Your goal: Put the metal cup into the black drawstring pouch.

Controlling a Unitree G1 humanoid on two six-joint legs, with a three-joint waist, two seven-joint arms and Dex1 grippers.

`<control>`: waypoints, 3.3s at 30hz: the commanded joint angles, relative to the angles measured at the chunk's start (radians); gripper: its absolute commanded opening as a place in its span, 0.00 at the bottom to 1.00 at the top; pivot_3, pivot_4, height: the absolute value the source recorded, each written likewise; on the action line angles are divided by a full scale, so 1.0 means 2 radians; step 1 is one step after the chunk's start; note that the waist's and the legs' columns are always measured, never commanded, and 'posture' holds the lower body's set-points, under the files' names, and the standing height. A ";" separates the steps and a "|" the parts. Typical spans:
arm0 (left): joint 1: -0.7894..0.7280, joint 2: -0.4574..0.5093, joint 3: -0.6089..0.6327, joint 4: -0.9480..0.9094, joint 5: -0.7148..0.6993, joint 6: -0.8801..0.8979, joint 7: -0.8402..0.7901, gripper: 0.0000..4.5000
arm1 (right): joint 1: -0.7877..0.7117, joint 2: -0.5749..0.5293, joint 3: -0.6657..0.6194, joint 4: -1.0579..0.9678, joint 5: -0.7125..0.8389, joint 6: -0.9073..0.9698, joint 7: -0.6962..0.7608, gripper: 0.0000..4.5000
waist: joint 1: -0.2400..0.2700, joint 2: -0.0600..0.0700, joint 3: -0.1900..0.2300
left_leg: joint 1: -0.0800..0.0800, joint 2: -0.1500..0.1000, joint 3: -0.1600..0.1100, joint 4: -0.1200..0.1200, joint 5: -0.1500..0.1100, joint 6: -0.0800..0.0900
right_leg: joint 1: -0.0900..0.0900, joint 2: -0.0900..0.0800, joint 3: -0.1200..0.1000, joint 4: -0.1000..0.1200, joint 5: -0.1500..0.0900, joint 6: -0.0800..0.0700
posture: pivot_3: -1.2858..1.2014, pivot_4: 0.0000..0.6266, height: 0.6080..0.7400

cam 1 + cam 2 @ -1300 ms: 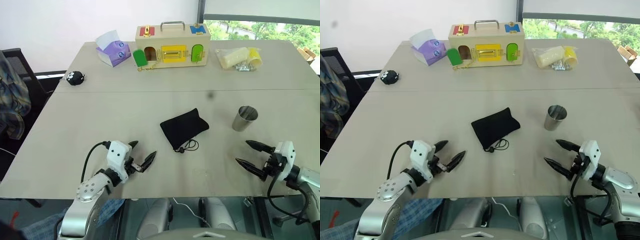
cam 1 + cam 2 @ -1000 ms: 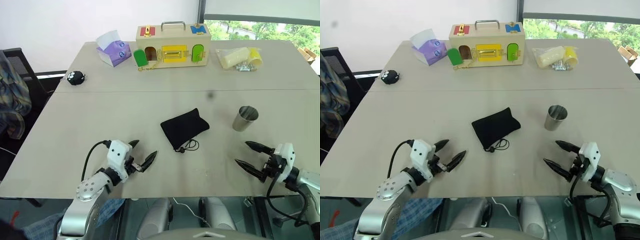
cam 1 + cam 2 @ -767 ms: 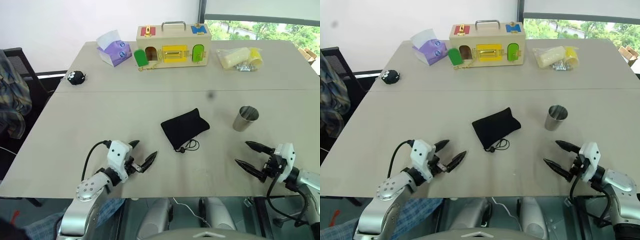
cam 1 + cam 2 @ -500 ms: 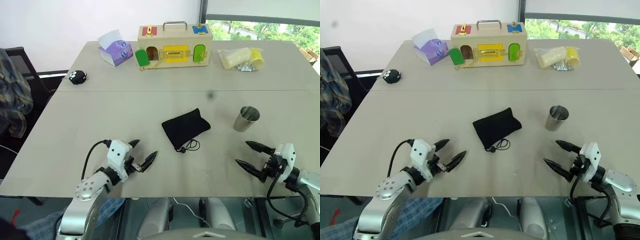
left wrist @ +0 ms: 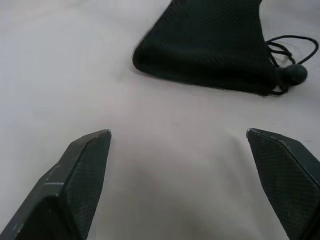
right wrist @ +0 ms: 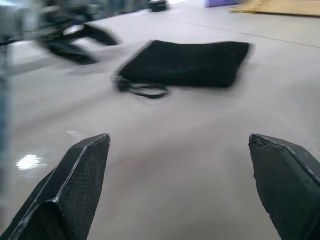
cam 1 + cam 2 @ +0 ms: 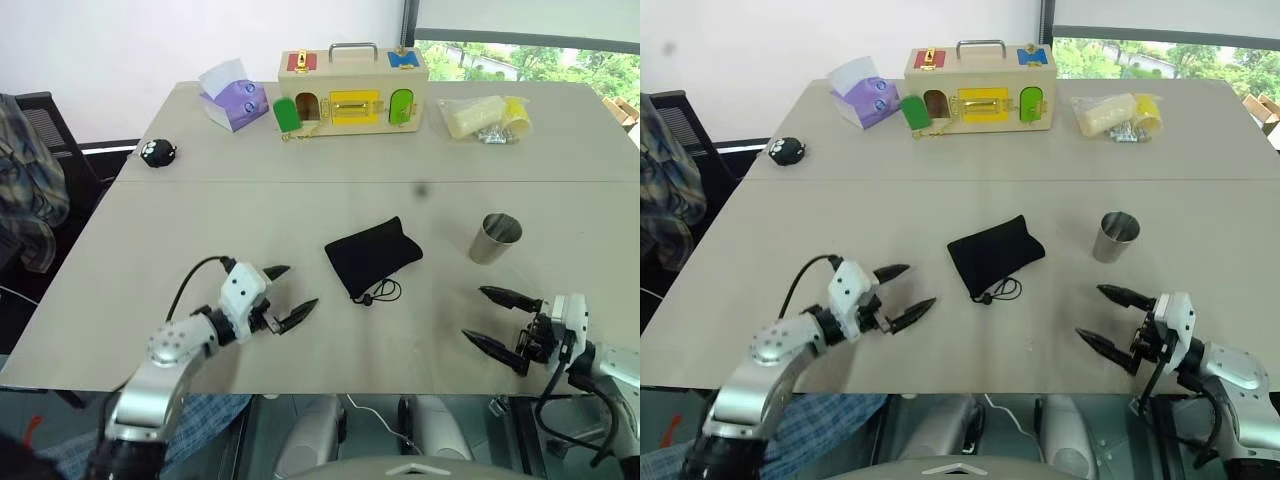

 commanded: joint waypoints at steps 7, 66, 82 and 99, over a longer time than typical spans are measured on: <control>-0.178 0.044 -0.060 0.164 0.018 -0.168 -0.197 1.00 | 0.009 0.003 0.020 -0.089 0.021 0.031 -0.019 1.00 | -0.001 0.000 0.000 | 0.000 0.000 0.000 0.000 0.001 -0.001 | 0.000 0.000 0.000 0.000 0.000 0.000 | 0.52 0.24 0.77; -0.428 -0.125 -0.063 0.345 0.051 -0.049 -0.150 0.03 | -0.121 -0.052 -0.012 -0.134 -0.069 0.140 -0.247 1.00 | -0.014 -0.003 0.001 | -0.002 -0.001 -0.002 0.002 0.001 -0.001 | -0.001 0.003 -0.002 0.001 0.000 0.000 | 0.52 0.24 0.77; -0.494 -0.164 -0.011 0.112 0.054 0.475 0.180 0.00 | -0.169 -0.145 0.051 -0.041 -0.187 0.142 -0.202 0.80 | -0.013 -0.003 0.001 | -0.001 -0.001 -0.001 0.002 0.001 -0.001 | -0.001 0.003 0.000 0.002 0.000 0.000 | 0.52 0.24 0.77; -0.550 -0.193 0.022 0.160 -0.008 0.563 0.203 0.00 | -0.117 -0.184 0.048 -0.091 -0.237 0.145 -0.183 0.01 | -0.013 -0.005 0.000 | 0.000 -0.001 0.000 0.002 0.001 -0.002 | 0.000 0.002 0.000 0.002 0.000 0.001 | 0.52 0.24 0.77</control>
